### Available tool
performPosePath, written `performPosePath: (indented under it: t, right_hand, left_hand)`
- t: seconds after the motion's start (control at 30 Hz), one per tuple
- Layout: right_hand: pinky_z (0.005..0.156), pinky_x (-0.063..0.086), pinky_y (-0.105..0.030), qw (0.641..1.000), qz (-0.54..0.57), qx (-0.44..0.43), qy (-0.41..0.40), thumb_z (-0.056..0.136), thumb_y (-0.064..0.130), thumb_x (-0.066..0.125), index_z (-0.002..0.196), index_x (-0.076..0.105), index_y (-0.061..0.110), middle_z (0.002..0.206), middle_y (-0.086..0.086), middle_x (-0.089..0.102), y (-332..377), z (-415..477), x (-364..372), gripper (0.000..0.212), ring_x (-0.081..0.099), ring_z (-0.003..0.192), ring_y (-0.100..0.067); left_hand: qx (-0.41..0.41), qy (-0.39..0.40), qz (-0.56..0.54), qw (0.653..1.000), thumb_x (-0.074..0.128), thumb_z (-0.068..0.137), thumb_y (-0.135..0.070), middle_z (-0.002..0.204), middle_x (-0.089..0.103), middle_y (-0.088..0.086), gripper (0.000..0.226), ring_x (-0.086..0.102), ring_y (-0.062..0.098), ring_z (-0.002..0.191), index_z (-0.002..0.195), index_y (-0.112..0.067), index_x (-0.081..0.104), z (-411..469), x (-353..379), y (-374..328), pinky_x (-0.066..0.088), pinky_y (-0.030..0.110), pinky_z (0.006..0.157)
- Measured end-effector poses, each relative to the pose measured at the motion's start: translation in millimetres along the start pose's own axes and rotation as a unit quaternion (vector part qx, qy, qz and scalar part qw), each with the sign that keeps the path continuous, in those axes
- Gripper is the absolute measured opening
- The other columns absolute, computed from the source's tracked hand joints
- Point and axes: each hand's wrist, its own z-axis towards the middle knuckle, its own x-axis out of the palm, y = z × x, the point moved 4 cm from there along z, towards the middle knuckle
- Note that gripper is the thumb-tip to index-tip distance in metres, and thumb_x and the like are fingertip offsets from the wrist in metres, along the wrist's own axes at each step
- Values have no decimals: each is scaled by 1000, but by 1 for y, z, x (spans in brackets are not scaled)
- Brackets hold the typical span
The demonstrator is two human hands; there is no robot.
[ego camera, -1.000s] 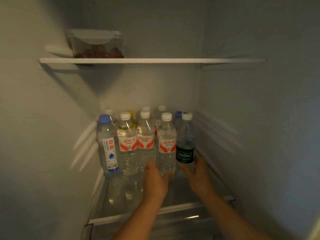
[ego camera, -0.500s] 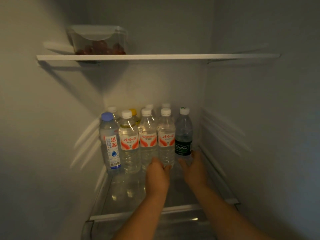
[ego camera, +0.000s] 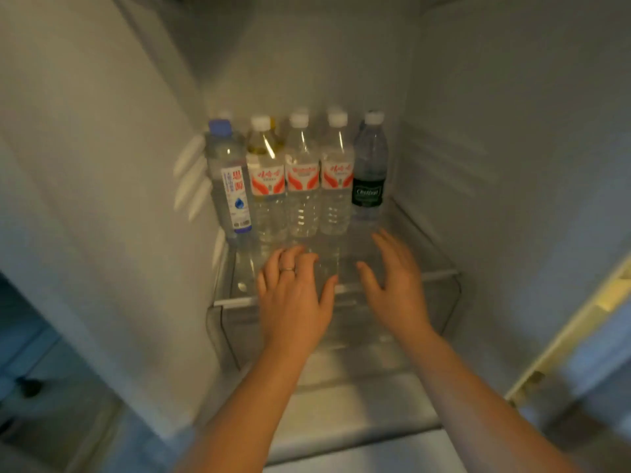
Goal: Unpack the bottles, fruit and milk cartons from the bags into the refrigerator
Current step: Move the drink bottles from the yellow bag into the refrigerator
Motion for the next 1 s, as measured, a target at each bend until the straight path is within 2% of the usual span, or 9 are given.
performPosePath:
  t: [0.1, 0.2, 0.27, 0.33, 0.43, 0.5, 0.6, 0.7, 1.0]
  right_hand:
    - [118, 16, -54, 990, -140, 1, 17, 96, 45, 39, 143, 51, 23, 157, -1, 39, 5, -54, 6, 53, 29, 147, -29]
    - [118, 5, -54, 982, -173, 24, 71, 93, 49, 43, 157, 19, 33, 167, 6, 5, 4, -101, 10, 71, 0, 154, -25]
    - [118, 2, -53, 976, -177, 57, 113, 91, 50, 45, 158, 6, 36, 166, 10, -9, 0, -122, 10, 79, -5, 154, -21]
    - [119, -2, -55, 966, -177, 79, 171, 93, 48, 45, 158, 7, 37, 166, 12, -8, -3, -142, 7, 76, -2, 154, -17]
    - [120, -4, -59, 954, -162, 108, 229, 98, 39, 47, 157, 12, 36, 166, 14, 9, -9, -176, -5, 69, 1, 153, -16]
    - [120, -4, -58, 958, -139, 101, 227, 99, 40, 47, 156, 15, 38, 165, 16, 11, -7, -199, -18, 65, 1, 153, -15]
    - [120, -3, -57, 961, -97, 86, 246, 100, 44, 46, 155, 18, 40, 164, 18, 13, -2, -230, -32, 62, 1, 153, -13]
    - [120, 0, -57, 956, -76, 74, 273, 100, 44, 47, 155, 19, 39, 163, 18, 15, 1, -260, -45, 62, 2, 153, -14]
    - [121, -3, -54, 938, -14, 35, 345, 101, 42, 47, 156, 18, 38, 164, 17, 13, 9, -364, -112, 63, 1, 153, -14]
  left_hand:
    - [45, 11, 26, 999, 52, 92, -50, 149, 49, 3, 51, 38, 30, 141, 134, -21, 59, -46, 3, 5, 24, 52, 116]
    - [73, 90, 43, 992, 57, 87, -52, 167, 13, 2, 82, 6, 28, 154, 157, -23, 27, -96, 16, 13, -1, 56, 122]
    - [70, 154, 36, 985, 57, 88, -55, 168, -9, -1, 86, -14, 26, 153, 159, -27, 19, -123, 22, 16, -2, 59, 121]
    - [47, 237, 23, 970, 47, 90, -63, 165, -20, -5, 83, -24, 23, 151, 159, -33, 13, -152, 26, 19, 1, 61, 121]
    - [14, 298, 36, 954, 29, 90, -75, 165, -19, -3, 84, -26, 23, 150, 159, -37, 1, -197, 16, 24, -6, 59, 121]
    - [7, 316, 51, 947, 25, 91, -78, 166, -19, -2, 84, -28, 24, 149, 159, -35, -2, -226, 3, 26, -10, 57, 121]
    - [-29, 323, 63, 944, 19, 89, -80, 166, -18, 0, 86, -26, 26, 150, 158, -34, -4, -262, -16, 27, -7, 57, 121]
    - [-72, 333, 83, 936, 18, 90, -81, 163, -28, 0, 87, -33, 25, 147, 156, -36, -14, -296, -32, 19, -10, 57, 121]
    - [-182, 256, 71, 947, 20, 88, -82, 167, -14, -2, 88, -22, 24, 151, 158, -37, -6, -411, -110, -54, -16, 50, 117]
